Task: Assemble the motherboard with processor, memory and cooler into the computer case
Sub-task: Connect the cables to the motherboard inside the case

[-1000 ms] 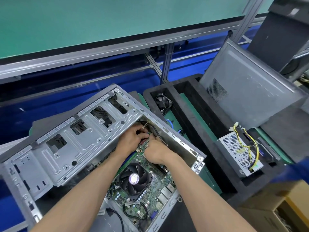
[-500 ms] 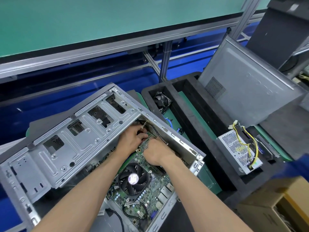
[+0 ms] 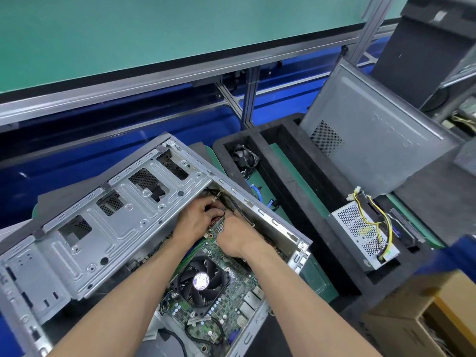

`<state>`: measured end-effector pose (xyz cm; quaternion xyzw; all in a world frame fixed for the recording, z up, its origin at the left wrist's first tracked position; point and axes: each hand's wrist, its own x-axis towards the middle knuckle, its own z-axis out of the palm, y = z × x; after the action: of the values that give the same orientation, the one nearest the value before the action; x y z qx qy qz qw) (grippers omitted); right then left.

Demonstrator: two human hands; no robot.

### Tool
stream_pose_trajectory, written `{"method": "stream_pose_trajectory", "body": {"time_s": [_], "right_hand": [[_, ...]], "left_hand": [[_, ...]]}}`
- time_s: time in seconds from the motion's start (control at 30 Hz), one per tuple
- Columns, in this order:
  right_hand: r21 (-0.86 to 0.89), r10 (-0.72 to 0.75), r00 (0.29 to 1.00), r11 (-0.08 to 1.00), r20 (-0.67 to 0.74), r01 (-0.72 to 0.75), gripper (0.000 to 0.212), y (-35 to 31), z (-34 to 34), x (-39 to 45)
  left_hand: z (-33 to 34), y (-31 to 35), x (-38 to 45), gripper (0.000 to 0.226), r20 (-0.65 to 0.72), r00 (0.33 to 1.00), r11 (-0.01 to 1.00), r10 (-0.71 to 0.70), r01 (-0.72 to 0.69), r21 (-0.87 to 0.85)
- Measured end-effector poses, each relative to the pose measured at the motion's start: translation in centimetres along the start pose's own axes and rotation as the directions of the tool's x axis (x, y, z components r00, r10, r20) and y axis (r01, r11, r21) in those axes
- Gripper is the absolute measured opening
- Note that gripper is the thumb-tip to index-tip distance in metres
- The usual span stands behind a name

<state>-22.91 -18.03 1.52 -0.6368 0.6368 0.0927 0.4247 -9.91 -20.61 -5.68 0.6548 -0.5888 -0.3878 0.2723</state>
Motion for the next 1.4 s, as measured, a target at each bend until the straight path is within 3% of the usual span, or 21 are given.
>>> {"method": "stream_pose_trajectory", "body": {"time_s": [0.5,0.67,0.73,0.83,1.0,1.17,1.3,1.4], "right_hand": [[0.074,0.016,1.0,0.997,0.005,-0.017,0.074,-0.1,-0.3,0.0],[0.102,0.018,1.0,0.995,0.018,-0.02,0.075,-0.3,-0.3,0.0],[0.113,0.027,0.999,0.993,0.02,-0.029,0.069,-0.4,-0.3,-0.2],[0.108,0.022,1.0,0.994,-0.007,-0.021,0.044,-0.4,-0.4,-0.6],[0.053,0.02,1.0,0.998,-0.022,-0.019,0.012,-0.4,-0.3,-0.7],[0.035,0.023,1.0,0.999,-0.02,-0.022,0.01,-0.3,0.0,-0.7],[0.057,0.037,0.999,0.998,-0.019,-0.036,0.027,-0.4,-0.1,-0.8],[0.067,0.028,0.999,0.997,-0.017,-0.027,0.013,-0.4,-0.1,-0.7]], "left_hand": [[0.6,-0.5,0.4,0.029,-0.062,0.997,0.999,0.034,-0.034,-0.007],[1.1,-1.1,1.0,0.02,-0.061,0.997,0.997,0.057,-0.053,0.065],[1.2,-1.4,1.2,0.02,-0.064,0.996,0.994,0.066,-0.06,0.086],[1.6,-1.7,1.6,0.01,-0.074,0.995,0.992,0.061,-0.052,0.119],[1.7,-2.0,1.7,0.014,-0.084,0.99,0.972,0.112,-0.092,0.217],[1.8,-2.0,1.6,0.019,-0.079,0.991,0.971,0.104,-0.084,0.226],[1.8,-2.2,1.7,0.023,-0.097,0.992,0.985,0.08,-0.063,0.161],[1.7,-2.6,1.8,0.023,-0.089,0.995,0.995,0.053,-0.045,0.092]]}}
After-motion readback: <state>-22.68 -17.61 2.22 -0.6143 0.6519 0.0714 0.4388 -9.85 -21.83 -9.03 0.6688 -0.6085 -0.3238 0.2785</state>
